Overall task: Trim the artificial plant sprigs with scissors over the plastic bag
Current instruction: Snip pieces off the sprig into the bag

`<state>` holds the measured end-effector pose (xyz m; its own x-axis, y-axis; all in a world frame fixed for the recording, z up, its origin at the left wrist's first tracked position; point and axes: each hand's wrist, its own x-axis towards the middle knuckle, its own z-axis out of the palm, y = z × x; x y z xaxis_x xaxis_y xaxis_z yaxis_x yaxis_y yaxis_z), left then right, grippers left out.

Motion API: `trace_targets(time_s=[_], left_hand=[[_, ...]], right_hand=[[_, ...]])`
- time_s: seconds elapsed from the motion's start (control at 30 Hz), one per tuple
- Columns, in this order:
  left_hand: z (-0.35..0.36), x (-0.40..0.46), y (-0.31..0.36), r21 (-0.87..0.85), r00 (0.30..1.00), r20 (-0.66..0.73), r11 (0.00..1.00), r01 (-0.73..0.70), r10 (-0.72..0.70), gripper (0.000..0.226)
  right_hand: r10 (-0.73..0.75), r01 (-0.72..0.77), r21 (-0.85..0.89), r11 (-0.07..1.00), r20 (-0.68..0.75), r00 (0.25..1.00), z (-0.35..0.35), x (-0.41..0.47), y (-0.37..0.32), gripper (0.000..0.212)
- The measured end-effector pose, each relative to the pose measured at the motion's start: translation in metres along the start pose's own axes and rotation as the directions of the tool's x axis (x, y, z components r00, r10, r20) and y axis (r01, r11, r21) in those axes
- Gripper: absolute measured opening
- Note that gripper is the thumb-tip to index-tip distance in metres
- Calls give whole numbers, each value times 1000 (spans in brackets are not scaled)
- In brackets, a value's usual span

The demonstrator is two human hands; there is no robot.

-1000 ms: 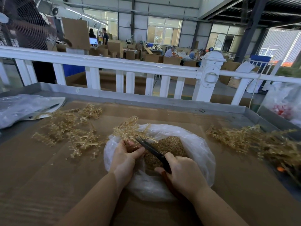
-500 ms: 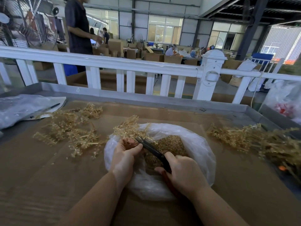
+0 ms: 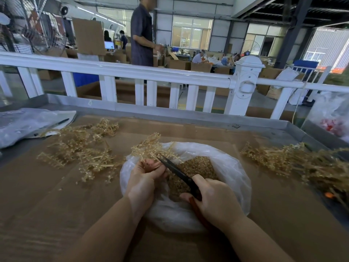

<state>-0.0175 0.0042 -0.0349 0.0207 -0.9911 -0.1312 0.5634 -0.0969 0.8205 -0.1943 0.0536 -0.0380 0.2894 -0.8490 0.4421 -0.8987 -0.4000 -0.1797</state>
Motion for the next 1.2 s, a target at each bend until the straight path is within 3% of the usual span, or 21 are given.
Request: trace_targets(time_s=[0.23, 0.7, 1.2], left_hand=[[4, 1, 3, 24, 1000, -15, 999, 23, -22, 36], [7, -2, 9, 9, 995, 96, 999, 31, -31, 29], [4, 1, 7, 49, 993, 100, 997, 64, -68, 26]], right_hand=[[9, -9, -15, 1000, 15, 1000, -9, 0, -6, 38], [33, -32, -26, 999, 44, 998, -14, 3, -7, 38], [72, -73, 13, 997, 82, 994, -15, 3, -5, 38]])
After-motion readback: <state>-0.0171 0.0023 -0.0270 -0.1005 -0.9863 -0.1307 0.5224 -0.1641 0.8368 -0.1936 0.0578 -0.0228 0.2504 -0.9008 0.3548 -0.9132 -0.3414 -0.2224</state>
